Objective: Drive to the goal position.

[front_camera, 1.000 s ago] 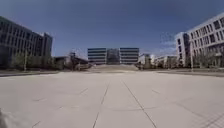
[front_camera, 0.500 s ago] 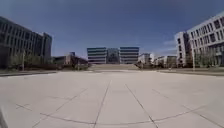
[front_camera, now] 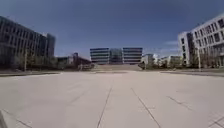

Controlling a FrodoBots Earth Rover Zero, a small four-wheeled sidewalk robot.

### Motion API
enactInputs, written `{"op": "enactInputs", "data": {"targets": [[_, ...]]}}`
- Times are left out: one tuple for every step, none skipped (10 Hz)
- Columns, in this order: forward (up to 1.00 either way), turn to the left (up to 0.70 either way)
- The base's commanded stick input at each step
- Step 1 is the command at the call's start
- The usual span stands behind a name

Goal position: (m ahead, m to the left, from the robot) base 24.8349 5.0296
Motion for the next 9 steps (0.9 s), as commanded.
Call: {"op": "enactInputs", "data": {"targets": [[0.7, -0.05], [0.7, -0.05], [0.7, -0.05], [0.7, -0.05], [0.7, -0.05], [0.7, -0.05], [0.7, -0.05], [0.7, -0.05], [0.7, -0.05]]}}
